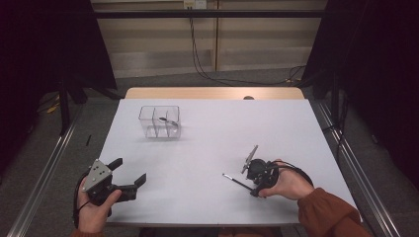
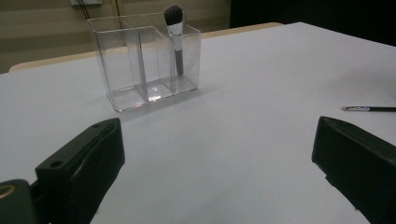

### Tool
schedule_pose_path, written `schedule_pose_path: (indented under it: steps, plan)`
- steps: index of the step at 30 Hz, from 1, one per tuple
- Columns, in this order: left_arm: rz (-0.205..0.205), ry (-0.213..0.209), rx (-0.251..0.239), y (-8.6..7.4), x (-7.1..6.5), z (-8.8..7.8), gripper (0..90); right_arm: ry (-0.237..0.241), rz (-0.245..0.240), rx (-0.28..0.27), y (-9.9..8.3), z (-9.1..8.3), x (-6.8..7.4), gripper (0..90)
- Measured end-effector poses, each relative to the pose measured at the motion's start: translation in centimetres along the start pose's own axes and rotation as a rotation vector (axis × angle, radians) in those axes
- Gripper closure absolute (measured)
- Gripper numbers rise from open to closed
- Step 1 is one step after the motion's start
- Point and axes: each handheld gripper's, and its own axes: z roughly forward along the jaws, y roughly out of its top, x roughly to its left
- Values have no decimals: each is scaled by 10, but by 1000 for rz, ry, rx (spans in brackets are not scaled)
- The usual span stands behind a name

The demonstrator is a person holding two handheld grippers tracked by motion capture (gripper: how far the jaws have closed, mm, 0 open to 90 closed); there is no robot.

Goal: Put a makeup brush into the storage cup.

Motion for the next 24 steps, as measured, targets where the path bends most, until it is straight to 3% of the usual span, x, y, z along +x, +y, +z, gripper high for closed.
schedule_pose_path:
  steps: [8, 14, 24]
  plan:
    - [2, 2, 2, -1, 0, 0, 26, -5, 7, 64, 9, 0, 2, 693]
    - [1, 5, 4, -1, 0, 0, 26, 5, 19, 62, 8, 0, 1, 844]
    - [11, 0, 9, -1, 0, -1, 27, 20, 40, 29, 4, 0, -1, 866]
